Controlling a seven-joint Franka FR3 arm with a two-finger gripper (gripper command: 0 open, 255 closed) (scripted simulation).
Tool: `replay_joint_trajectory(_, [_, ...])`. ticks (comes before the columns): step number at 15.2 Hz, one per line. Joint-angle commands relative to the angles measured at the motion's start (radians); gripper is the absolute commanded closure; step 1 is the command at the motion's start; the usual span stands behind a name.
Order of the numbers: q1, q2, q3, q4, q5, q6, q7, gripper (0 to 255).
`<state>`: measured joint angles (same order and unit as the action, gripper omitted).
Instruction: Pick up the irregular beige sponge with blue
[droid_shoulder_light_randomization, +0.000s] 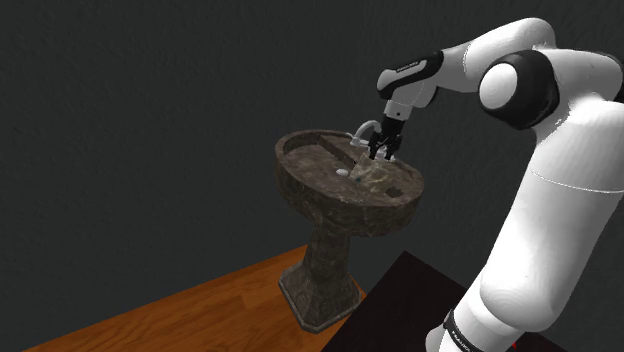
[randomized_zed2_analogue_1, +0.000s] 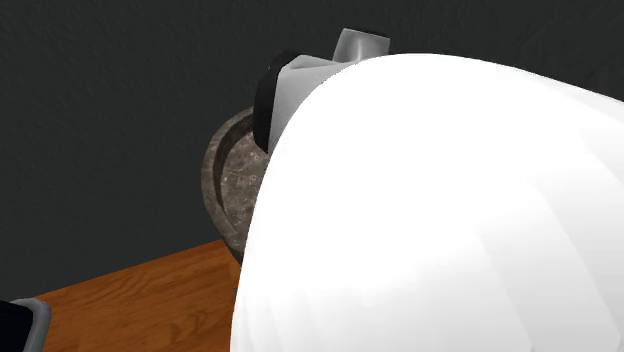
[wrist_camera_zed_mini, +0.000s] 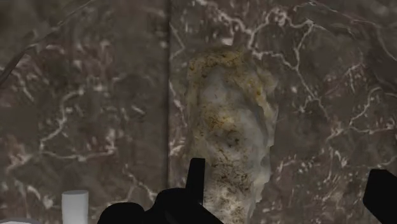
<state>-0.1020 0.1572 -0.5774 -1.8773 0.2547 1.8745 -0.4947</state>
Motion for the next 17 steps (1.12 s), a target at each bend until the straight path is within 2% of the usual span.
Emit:
replay_joint_trajectory(1, [-0.036,0.100,-0.003,0.087,0.070,-0.020,-0.050,0])
replay_joint_trajectory(2, [-0.051,0.131,0.000,0.115,0.091,-0.026,-0.064,0])
replay_joint_trajectory(11, [-0.058,0.170,0.013,0.061,0.121,0.056,-0.094,0])
replay_joint_trajectory(12, [-0.057,0.168,0.013,0.061,0.120,0.056,-0.094,255])
replay_joint_trajectory(17, [-0.058,0.170,0.013,0.064,0.120,0.054,-0.094,255])
